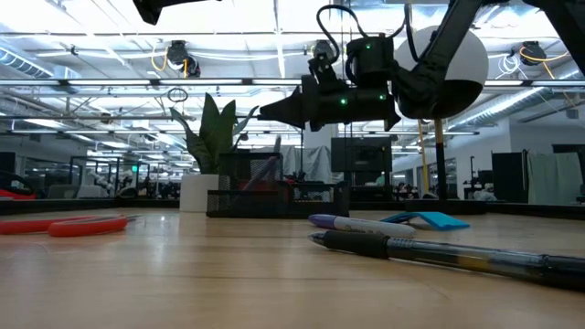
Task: Pick and place office supplies into organizer
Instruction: Put the blue marker into the black desk organizer
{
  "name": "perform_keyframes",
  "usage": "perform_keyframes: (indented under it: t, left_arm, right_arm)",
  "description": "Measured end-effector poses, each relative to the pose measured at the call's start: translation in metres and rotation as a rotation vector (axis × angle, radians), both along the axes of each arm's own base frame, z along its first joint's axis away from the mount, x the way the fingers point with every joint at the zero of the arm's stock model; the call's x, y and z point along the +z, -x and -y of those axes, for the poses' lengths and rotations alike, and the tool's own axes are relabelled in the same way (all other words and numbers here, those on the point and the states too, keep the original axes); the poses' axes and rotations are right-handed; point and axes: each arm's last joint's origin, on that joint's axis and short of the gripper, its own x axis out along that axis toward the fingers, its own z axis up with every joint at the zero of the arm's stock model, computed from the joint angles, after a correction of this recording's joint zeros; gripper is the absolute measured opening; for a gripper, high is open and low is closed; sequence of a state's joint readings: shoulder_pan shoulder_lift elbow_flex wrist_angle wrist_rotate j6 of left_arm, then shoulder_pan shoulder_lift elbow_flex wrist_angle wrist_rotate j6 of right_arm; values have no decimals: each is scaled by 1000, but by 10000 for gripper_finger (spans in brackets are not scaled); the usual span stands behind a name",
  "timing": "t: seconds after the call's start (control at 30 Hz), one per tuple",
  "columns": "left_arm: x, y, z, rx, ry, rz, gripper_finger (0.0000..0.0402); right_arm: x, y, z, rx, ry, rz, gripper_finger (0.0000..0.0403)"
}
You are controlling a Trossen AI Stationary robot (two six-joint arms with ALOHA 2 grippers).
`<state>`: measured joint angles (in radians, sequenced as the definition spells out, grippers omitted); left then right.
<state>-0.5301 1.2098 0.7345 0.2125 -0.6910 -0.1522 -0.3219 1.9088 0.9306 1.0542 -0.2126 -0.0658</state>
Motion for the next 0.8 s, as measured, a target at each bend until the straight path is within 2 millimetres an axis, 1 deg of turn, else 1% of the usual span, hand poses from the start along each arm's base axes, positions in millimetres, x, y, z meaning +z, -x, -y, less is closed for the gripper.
perform_keyframes:
  t: [0.2,0.3,0.43,0.63,0.8]
  left_arm:
    - [-1,0,0,0,-5,-9,161]
    - [-2,1,0,1,-10,-23,161]
    - [-4,1,-1,2,-17,-40,161]
    - [-5,1,-1,3,-18,-52,161]
    - [-5,1,-1,1,-28,-52,161]
  right_arm:
    - [7,0,-4,9,6,10,108]
    - [18,2,-8,17,13,22,103]
    - [35,8,-14,30,18,-8,100]
    - [64,24,-24,44,7,-77,100]
    - [80,38,-36,66,-25,-142,100]
